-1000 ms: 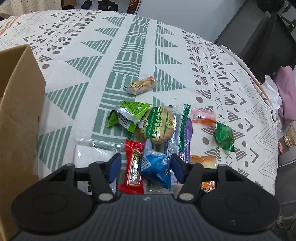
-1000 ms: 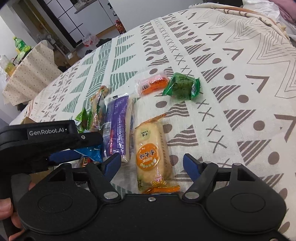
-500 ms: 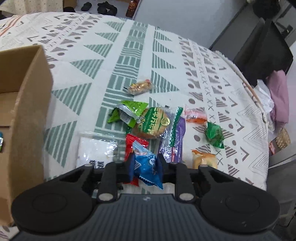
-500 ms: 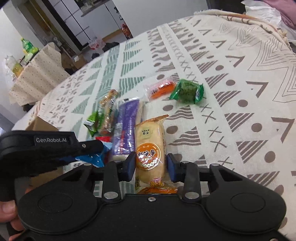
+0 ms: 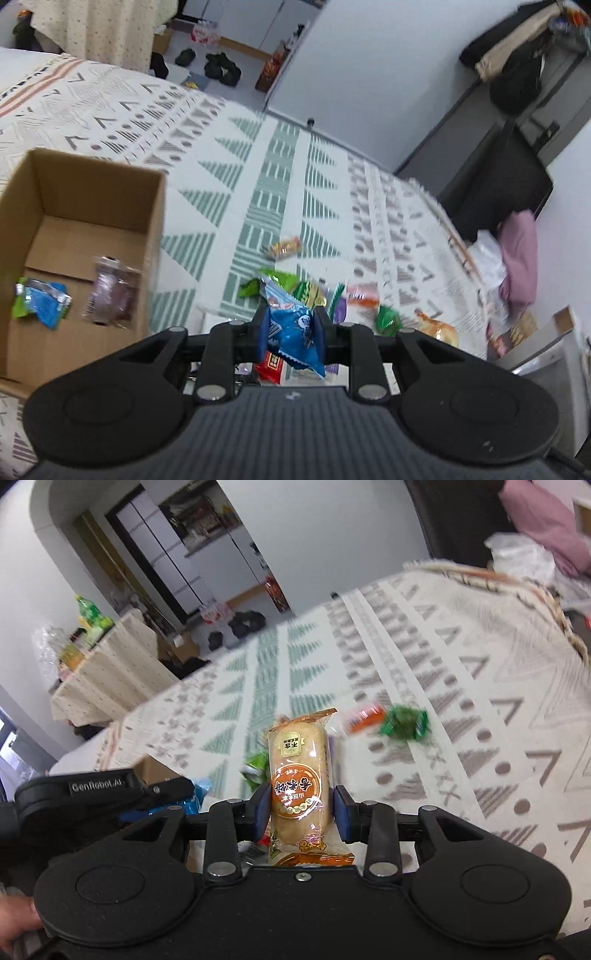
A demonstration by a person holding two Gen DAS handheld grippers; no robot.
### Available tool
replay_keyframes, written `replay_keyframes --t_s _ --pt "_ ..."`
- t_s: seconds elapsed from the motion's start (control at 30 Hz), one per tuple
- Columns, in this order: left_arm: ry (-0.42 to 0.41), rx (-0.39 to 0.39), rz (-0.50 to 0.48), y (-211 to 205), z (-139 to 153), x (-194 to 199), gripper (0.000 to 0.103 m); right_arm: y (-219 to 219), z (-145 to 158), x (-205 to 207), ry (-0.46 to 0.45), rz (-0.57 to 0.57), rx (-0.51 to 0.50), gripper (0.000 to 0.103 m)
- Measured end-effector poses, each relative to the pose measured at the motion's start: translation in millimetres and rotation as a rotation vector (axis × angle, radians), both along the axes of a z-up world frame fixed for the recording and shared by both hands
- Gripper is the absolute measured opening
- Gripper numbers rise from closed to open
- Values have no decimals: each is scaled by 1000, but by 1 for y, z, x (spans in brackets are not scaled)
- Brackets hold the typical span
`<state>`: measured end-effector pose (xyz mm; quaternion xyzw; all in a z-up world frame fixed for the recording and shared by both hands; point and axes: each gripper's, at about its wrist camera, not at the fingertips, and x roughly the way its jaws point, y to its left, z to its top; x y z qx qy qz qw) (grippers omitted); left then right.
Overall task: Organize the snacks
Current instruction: 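Carry both snacks over the box and release them inside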
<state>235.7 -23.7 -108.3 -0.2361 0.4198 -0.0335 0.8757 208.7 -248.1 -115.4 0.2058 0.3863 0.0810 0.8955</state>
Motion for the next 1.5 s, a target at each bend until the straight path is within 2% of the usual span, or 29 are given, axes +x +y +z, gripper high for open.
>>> replay_keyframes --t_s 0.27,0.5,0.67,0.8,1.07,1.5 --pt "-77 -34 77 37 29 -22 24 29 37 -3 -69 49 16 35" --pt "-72 -79 201 77 26 -37 24 64 52 -3 -101 115 16 35" --pt "-65 -96 245 96 23 -38 24 86 54 2 -102 140 21 35" --pt "-62 -141 301 118 21 -38 24 100 53 6 -98 153 26 35" --pt "-63 -159 368 141 20 -42 24 133 49 14 -88 201 9 35" --pt "0 -106 434 158 10 -37 24 186 38 31 -55 291 20 35"
